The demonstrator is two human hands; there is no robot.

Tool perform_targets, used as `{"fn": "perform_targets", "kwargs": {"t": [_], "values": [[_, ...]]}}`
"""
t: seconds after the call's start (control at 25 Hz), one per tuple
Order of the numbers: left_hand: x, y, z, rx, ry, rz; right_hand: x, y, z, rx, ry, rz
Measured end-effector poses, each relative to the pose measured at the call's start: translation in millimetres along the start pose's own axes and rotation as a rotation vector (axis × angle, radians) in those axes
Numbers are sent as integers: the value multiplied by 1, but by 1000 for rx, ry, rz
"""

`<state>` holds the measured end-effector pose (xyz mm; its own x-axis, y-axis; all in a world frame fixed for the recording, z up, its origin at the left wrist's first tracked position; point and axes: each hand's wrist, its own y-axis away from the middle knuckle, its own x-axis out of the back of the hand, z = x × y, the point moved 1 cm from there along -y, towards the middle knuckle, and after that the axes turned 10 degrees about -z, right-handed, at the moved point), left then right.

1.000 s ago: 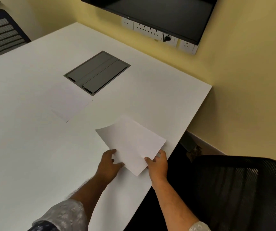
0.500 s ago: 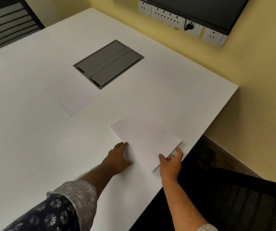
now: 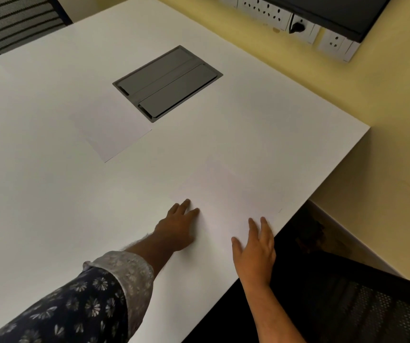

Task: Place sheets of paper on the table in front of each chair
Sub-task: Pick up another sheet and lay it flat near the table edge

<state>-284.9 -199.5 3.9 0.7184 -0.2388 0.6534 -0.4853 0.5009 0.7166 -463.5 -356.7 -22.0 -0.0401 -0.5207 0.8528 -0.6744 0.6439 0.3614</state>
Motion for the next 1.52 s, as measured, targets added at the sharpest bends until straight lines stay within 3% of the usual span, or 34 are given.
{"fn": "perform_targets", "kwargs": {"t": [0.28,1.52], "values": [[1,-8,0,-49,91,98,5,-10,-6,7,116,29],[-21,3,-14,-33,148,210,1,-5,-23,-18,77,61]]}}
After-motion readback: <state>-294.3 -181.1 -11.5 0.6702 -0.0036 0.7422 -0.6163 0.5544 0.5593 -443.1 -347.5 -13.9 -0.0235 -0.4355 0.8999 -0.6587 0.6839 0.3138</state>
